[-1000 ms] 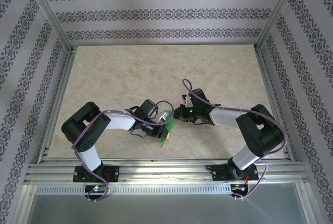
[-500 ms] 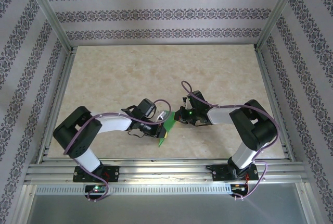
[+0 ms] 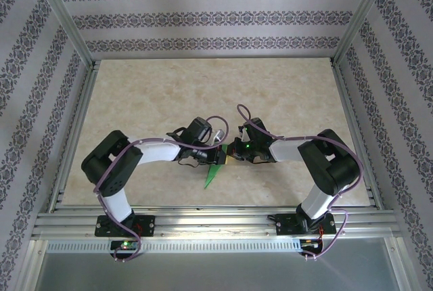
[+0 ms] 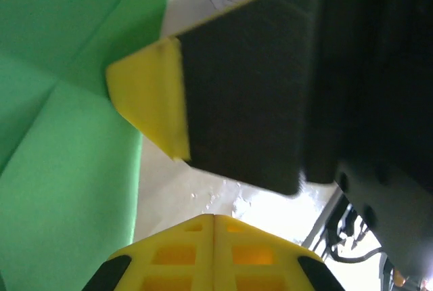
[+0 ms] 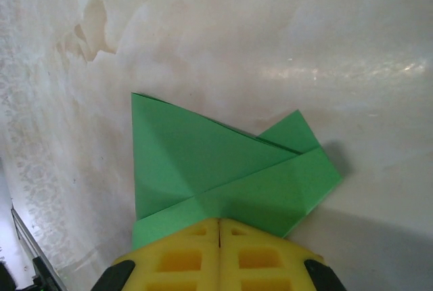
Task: Fold a paper plane with a square sheet of paper (pick it up from the middle)
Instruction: Fold the wing for the fifth time at the center of the table.
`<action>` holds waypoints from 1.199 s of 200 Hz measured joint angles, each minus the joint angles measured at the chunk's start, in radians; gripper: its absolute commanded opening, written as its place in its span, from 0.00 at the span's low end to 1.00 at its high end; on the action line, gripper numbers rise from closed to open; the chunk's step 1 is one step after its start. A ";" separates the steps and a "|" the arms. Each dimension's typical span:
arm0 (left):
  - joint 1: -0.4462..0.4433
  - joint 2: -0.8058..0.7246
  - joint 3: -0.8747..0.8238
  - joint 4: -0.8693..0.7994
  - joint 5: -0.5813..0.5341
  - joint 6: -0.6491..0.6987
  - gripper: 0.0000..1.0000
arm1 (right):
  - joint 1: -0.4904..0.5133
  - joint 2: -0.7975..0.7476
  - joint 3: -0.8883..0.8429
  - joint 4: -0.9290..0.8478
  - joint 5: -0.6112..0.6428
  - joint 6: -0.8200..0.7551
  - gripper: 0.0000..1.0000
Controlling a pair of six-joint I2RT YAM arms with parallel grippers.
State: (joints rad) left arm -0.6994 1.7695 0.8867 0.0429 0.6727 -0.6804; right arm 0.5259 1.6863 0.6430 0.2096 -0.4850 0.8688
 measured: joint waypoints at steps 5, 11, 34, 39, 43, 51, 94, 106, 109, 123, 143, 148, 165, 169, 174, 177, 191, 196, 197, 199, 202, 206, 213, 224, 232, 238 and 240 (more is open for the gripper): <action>-0.001 0.010 0.005 0.000 -0.003 -0.002 0.05 | 0.000 0.000 -0.001 0.001 0.000 0.000 0.02; -0.001 0.022 0.012 0.000 -0.006 -0.002 0.05 | 0.000 0.000 -0.002 0.005 0.000 0.000 0.02; -0.001 0.052 0.022 -0.001 -0.024 -0.002 0.05 | 0.000 0.000 -0.005 0.009 0.000 0.001 0.02; -0.001 0.058 0.021 -0.002 -0.027 -0.001 0.05 | 0.000 0.000 -0.005 0.009 0.000 0.001 0.02; -0.002 0.062 0.021 -0.002 -0.028 -0.001 0.05 | 0.000 0.000 -0.005 0.009 0.000 0.001 0.02; -0.002 0.069 0.017 -0.002 -0.032 0.000 0.05 | 0.000 0.000 -0.005 0.009 0.000 0.001 0.02; -0.002 0.056 -0.031 0.033 -0.046 0.018 0.06 | 0.000 0.003 -0.005 0.013 -0.001 0.001 0.02; -0.002 0.045 -0.042 0.033 -0.052 0.026 0.08 | 0.000 0.003 -0.005 0.013 -0.001 0.001 0.02; -0.002 0.041 -0.045 0.033 -0.053 0.027 0.08 | 0.000 0.003 -0.005 0.013 -0.001 0.001 0.01; -0.002 0.027 -0.056 0.021 -0.057 0.039 0.08 | 0.000 0.003 -0.005 0.013 -0.001 0.001 0.01; -0.002 0.003 -0.066 -0.014 -0.057 0.052 0.09 | 0.000 0.003 -0.005 0.013 -0.001 0.001 0.01; -0.002 -0.004 -0.072 -0.022 -0.056 0.053 0.09 | 0.000 0.003 -0.005 0.013 -0.001 0.001 0.01; -0.002 -0.034 -0.098 -0.051 -0.053 0.060 0.09 | 0.000 0.003 -0.005 0.013 -0.001 0.001 0.01; -0.002 -0.040 -0.105 -0.056 -0.053 0.064 0.09 | 0.000 0.003 -0.005 0.013 -0.001 0.001 0.01; -0.002 -0.051 -0.116 -0.064 -0.053 0.068 0.09 | 0.000 0.003 -0.005 0.013 -0.001 0.001 0.01; -0.002 -0.058 -0.122 -0.068 -0.053 0.069 0.09 | 0.000 0.003 -0.005 0.013 -0.001 0.001 0.01; -0.002 -0.092 -0.154 -0.095 -0.053 0.079 0.09 | 0.000 0.003 -0.005 0.012 -0.001 0.001 0.01; -0.002 -0.106 -0.165 -0.106 -0.054 0.084 0.09 | 0.000 0.003 -0.005 0.012 -0.001 0.001 0.01; -0.002 -0.110 -0.168 -0.110 -0.054 0.085 0.09 | 0.000 0.003 -0.005 0.012 -0.001 0.001 0.01; -0.002 -0.117 -0.173 -0.114 -0.055 0.087 0.09 | 0.000 0.003 -0.005 0.012 -0.001 0.001 0.01; -0.002 -0.124 -0.179 -0.120 -0.056 0.090 0.09 | 0.000 0.003 -0.005 0.012 -0.001 0.001 0.01; -0.002 -0.137 -0.187 -0.128 -0.058 0.092 0.10 | 0.000 0.003 -0.005 0.012 -0.001 0.001 0.01; -0.002 -0.163 -0.201 -0.145 -0.063 0.097 0.10 | 0.000 0.003 -0.005 0.013 -0.001 0.001 0.01; -0.002 -0.206 -0.221 -0.175 -0.073 0.100 0.11 | 0.000 0.003 -0.005 0.012 -0.001 0.001 0.01; -0.004 -0.238 -0.226 -0.199 -0.079 0.101 0.11 | 0.000 0.003 -0.005 0.012 -0.001 0.001 0.01; -0.006 -0.260 -0.226 -0.212 -0.081 0.100 0.12 | 0.000 0.003 -0.005 0.012 -0.001 0.001 0.01; -0.006 -0.265 -0.226 -0.213 -0.082 0.100 0.12 | 0.000 0.003 -0.005 0.012 -0.001 0.001 0.01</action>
State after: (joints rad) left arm -0.7055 1.5047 0.6609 -0.1699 0.5907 -0.5800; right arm 0.5255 1.6897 0.6384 0.2218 -0.4862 0.8696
